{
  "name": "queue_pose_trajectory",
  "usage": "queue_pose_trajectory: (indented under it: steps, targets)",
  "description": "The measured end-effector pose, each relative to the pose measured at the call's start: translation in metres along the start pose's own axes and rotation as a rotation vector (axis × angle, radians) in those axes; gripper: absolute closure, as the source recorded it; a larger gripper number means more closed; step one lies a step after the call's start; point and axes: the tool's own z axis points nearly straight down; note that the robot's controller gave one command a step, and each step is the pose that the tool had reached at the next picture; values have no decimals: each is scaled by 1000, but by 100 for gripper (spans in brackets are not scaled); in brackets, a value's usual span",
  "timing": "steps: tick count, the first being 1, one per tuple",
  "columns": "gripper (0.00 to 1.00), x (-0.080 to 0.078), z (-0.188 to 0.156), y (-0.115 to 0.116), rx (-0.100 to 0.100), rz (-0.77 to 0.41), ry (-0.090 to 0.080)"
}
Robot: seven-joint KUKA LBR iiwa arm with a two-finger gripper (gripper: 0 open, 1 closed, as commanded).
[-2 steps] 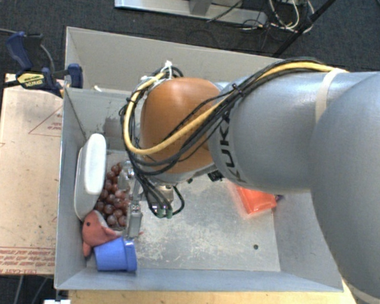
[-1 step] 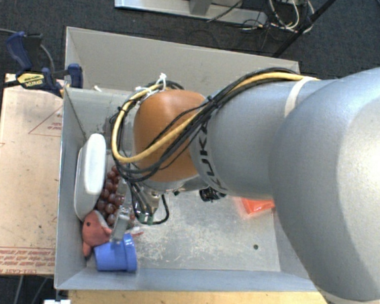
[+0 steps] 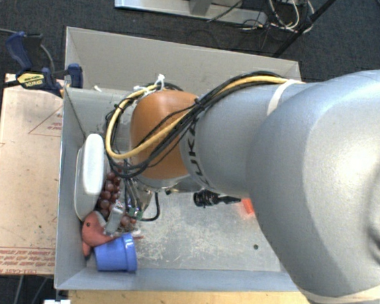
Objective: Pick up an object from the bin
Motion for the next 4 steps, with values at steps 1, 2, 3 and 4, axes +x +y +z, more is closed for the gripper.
queue_pose_trajectory:
  steps: [1, 2, 3, 4]
  targets:
    - [0, -15, 12, 2, 0, -174, 2]
    - [0, -18, 14, 3, -1, -206, 1]
    - [100, -18, 27, 16, -11, -308, -15]
    - [100, -18, 27, 16, -11, -308, -15]
